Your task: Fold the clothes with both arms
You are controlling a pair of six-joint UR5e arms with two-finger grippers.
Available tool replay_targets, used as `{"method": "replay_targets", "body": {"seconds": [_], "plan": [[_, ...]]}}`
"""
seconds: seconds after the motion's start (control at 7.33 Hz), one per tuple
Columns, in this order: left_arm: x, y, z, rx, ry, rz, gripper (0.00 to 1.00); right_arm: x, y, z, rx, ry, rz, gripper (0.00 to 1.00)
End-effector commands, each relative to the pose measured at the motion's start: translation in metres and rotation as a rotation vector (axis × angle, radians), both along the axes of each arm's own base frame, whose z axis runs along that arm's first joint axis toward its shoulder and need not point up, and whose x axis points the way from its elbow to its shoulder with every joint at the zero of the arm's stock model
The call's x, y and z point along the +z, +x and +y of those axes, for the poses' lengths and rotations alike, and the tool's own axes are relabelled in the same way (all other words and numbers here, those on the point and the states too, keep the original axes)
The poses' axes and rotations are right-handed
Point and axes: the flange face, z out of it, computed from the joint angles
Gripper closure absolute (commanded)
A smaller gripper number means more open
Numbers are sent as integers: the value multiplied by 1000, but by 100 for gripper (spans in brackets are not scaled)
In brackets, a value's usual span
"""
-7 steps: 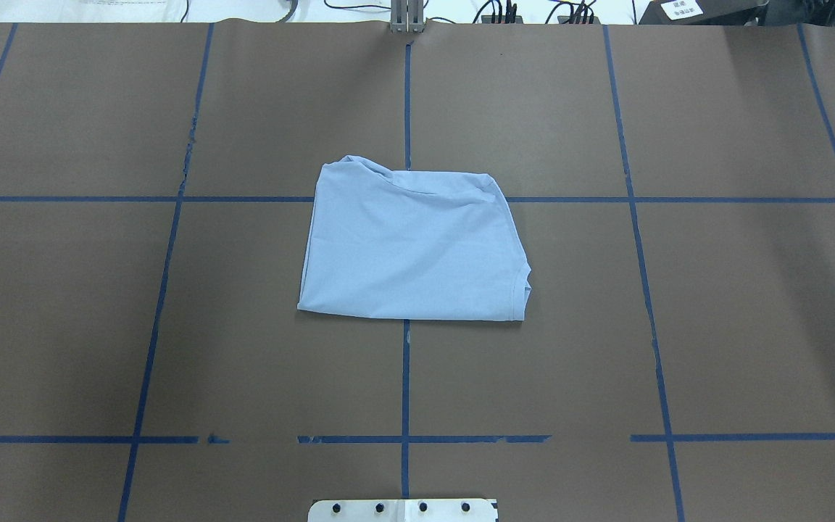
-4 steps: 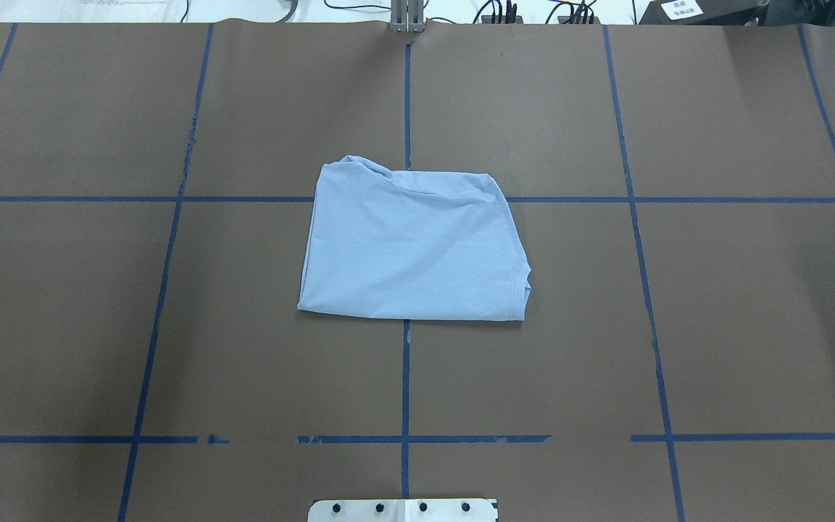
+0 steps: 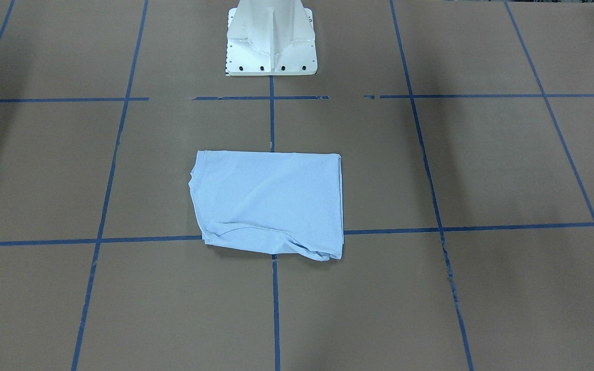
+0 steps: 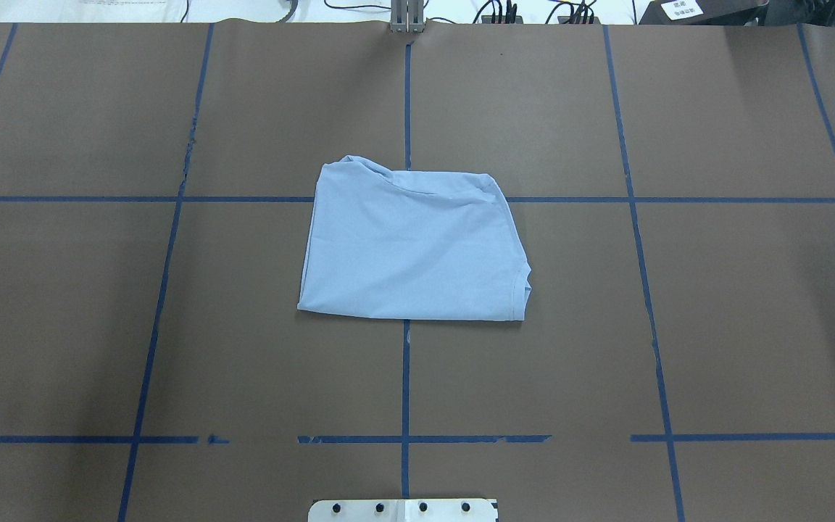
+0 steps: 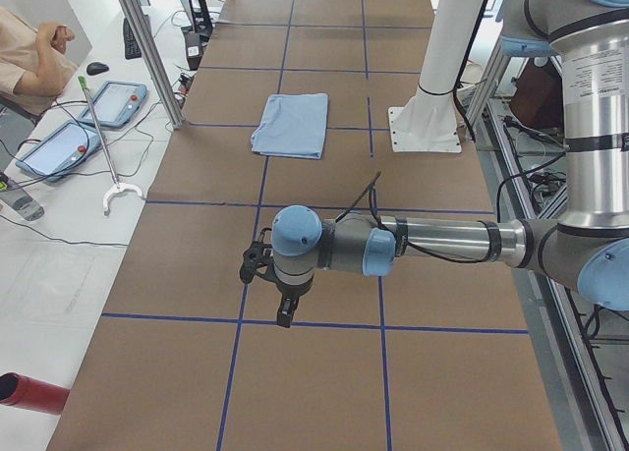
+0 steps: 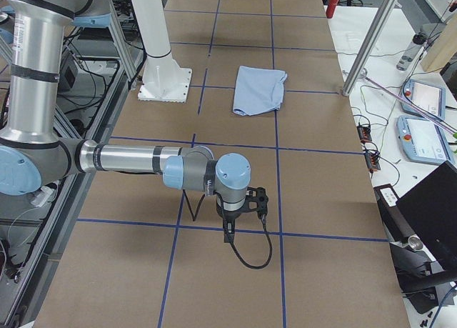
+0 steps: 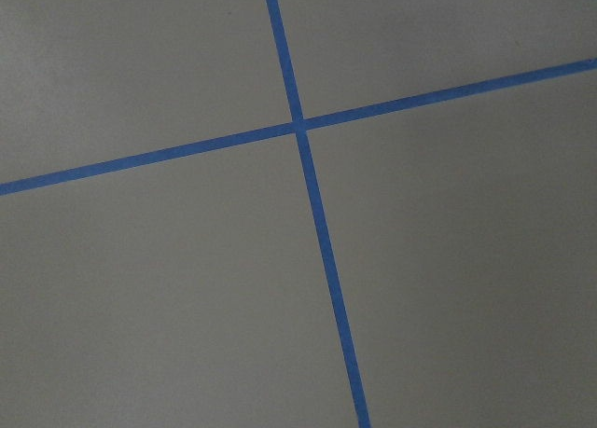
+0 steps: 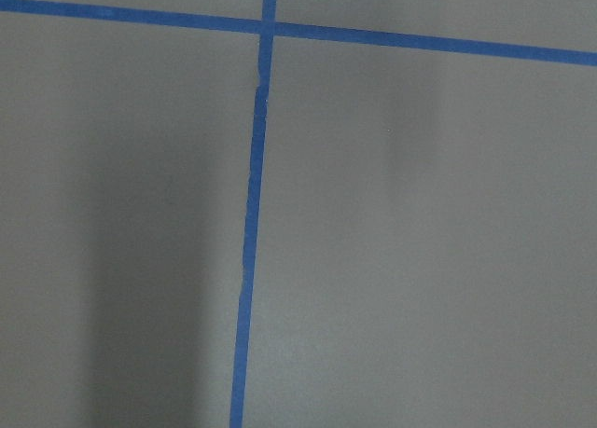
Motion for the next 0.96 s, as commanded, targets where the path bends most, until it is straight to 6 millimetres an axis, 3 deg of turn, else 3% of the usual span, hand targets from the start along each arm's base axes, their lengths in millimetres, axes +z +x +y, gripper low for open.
{"method": "replay_targets", "body": {"seconds": [0.0, 0.82], "plan": [[10, 0, 6, -1, -21, -6, 0, 2, 0, 2, 0, -4, 1, 0], [13, 1, 4, 5, -12, -3, 0, 9, 0, -1, 3, -21, -5, 0]]}}
